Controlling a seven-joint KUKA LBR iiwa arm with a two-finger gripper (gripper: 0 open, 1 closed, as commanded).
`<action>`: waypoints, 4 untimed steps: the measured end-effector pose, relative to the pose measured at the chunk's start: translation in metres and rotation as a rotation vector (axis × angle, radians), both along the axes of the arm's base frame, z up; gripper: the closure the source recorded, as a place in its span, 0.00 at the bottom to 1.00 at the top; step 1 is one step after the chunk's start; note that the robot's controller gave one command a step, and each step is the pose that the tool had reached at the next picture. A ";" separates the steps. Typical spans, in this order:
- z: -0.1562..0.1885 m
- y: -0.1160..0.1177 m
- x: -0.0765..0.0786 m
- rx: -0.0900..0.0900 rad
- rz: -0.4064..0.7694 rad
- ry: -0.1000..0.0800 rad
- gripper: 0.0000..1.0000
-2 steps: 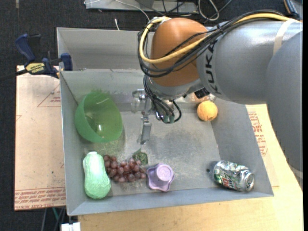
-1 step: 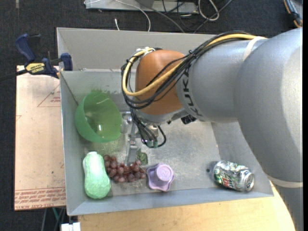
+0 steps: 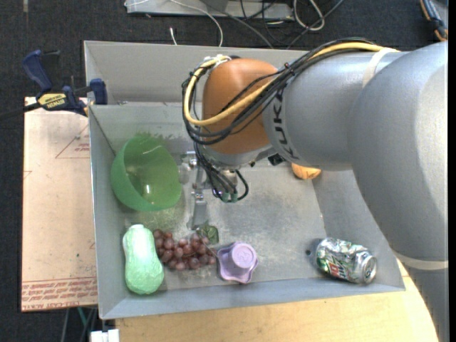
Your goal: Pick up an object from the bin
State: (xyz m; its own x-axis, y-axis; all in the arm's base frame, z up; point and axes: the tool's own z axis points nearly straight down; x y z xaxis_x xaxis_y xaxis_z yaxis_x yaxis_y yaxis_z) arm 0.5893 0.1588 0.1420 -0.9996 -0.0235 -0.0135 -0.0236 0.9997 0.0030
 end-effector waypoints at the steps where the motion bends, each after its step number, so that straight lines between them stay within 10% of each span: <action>1: -0.002 0.006 0.010 0.001 -0.025 0.005 0.00; 2: -0.061 0.013 -0.020 -0.002 0.346 0.000 0.00; 4: -0.027 0.003 -0.042 0.000 0.080 0.009 0.00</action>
Offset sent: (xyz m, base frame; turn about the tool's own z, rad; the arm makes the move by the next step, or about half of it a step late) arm -0.0279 0.0130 -0.0711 -0.3601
